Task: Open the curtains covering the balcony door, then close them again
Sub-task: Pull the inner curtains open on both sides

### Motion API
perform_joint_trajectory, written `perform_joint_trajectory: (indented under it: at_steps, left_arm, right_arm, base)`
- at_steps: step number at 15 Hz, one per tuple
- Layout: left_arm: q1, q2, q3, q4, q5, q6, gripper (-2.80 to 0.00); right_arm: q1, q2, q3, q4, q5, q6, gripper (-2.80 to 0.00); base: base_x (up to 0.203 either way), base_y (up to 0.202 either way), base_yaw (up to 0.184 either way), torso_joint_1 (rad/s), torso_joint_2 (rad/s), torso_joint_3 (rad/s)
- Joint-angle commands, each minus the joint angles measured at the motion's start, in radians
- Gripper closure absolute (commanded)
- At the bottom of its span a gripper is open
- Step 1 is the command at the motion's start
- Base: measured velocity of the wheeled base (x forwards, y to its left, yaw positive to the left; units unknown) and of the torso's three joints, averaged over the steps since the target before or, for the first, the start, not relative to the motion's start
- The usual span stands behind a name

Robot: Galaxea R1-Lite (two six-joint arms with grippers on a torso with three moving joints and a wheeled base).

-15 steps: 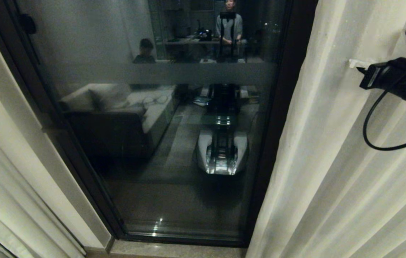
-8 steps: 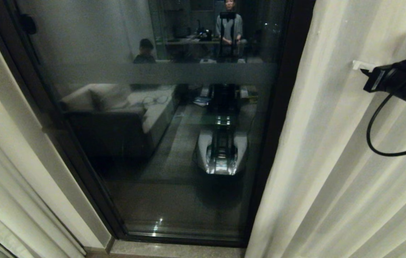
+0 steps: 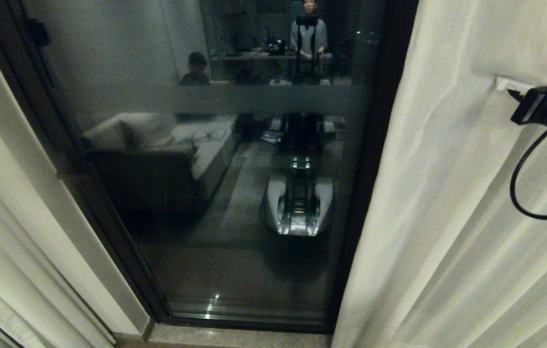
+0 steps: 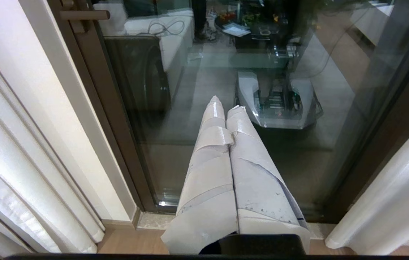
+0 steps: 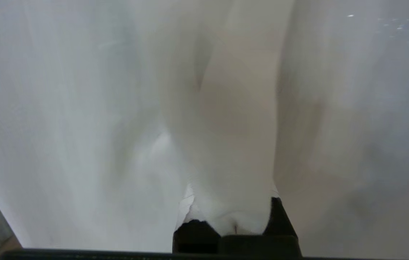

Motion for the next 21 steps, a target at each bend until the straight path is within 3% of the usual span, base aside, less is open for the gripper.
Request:
perform_joint_trajectory:
  at_steps: [1,6,21]
  left_arm:
    - [-0.001,0.000,0.000,0.000,0.000,0.000,0.00]
    - [0.001,0.000,0.000,0.000,0.000,0.000,0.00]
    - [0.000,0.000,0.000,0.000,0.000,0.000,0.00]
  right_arm:
    - [-0.024,-0.034,0.005,-0.009,0.002,-0.001,0.00]
    - [-0.027,-0.061,0.005,-0.024,-0.050,0.002,0.00]
    - [-0.034,-0.131,0.105,-0.037,-0.067,0.002,0.00]
  base:
    - [0.000,0.000,0.000,0.000,0.00,0.000]
    - [0.000,0.000,0.000,0.000,0.00,0.000]
    - [0.000,0.000,0.000,0.000,0.00,0.000]
